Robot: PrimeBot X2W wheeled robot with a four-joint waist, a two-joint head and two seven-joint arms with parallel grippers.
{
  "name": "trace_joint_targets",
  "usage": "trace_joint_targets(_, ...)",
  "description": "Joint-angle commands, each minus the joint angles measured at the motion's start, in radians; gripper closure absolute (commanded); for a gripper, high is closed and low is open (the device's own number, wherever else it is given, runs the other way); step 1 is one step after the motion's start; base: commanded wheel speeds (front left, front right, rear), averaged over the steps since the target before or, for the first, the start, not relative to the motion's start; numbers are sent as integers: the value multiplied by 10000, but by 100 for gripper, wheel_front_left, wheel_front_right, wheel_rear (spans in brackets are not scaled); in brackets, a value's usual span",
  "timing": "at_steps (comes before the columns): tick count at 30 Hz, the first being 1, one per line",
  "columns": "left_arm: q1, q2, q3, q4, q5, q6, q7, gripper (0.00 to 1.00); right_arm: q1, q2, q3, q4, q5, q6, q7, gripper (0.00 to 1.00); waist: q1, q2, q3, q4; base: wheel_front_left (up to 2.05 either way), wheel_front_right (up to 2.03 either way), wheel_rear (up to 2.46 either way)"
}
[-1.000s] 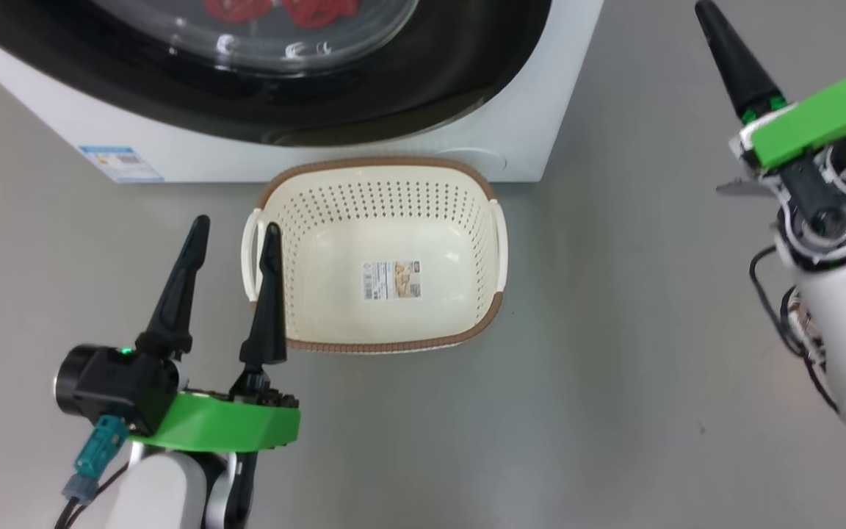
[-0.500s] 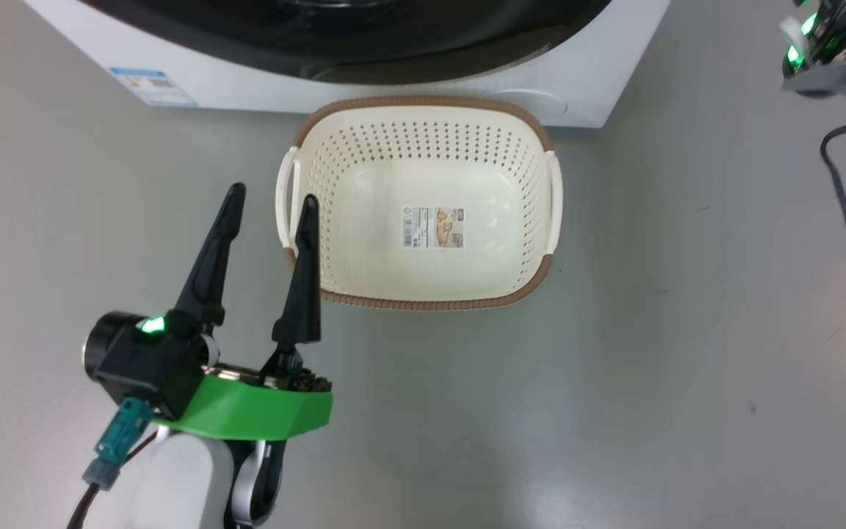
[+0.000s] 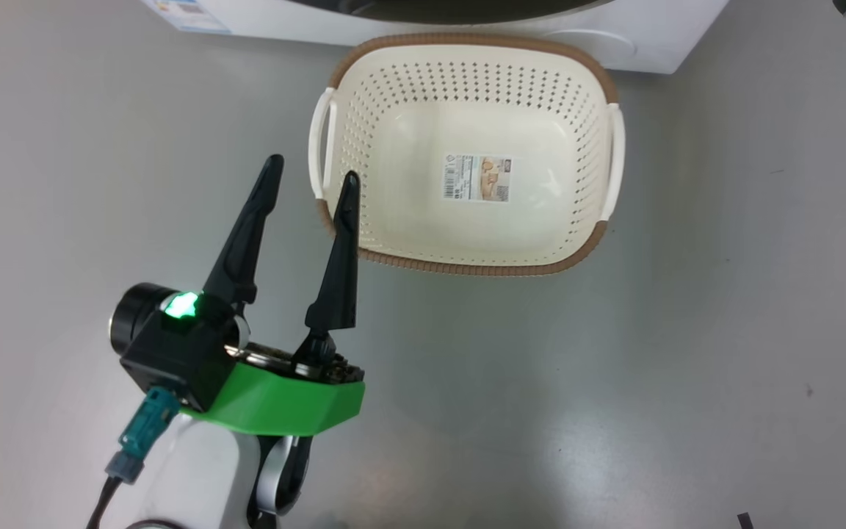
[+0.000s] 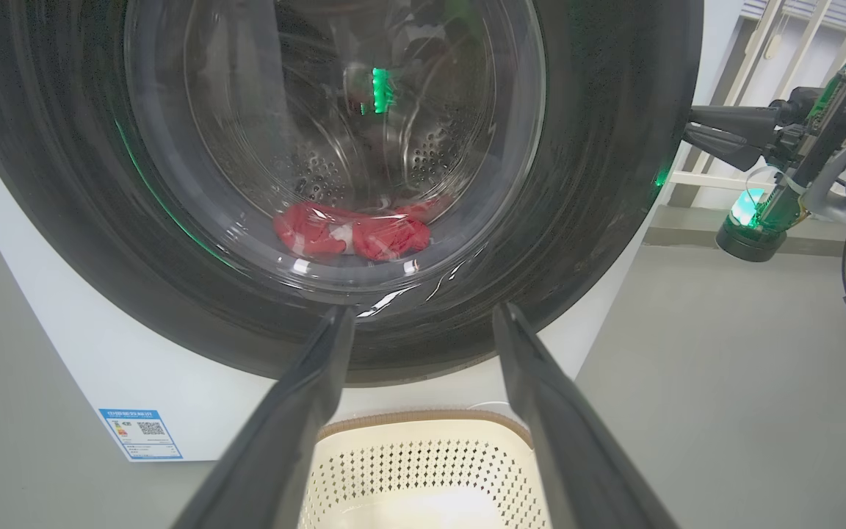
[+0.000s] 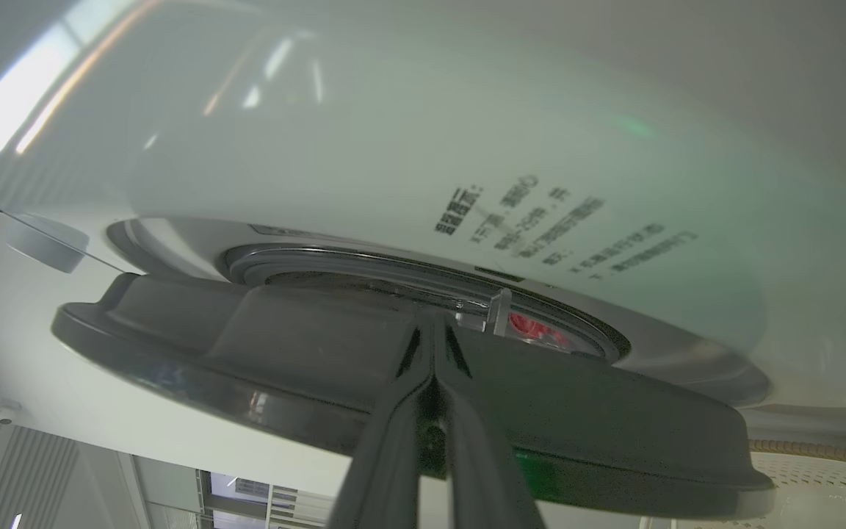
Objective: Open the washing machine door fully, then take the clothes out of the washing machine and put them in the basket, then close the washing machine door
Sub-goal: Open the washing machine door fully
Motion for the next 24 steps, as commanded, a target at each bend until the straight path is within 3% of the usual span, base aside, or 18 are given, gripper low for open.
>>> trace_joint_targets(1,-47,185,241,-262,-72,89,-76,0,-168,110,12,-313,53,6,162,100,0,0,184,197,0,0,0)
trace_joint_targets(24,-197,185,88,-86,-162,218,-76,0,-21,222,474,-750,-270,6,1747,100,0,0,-63,204,0,0,0)
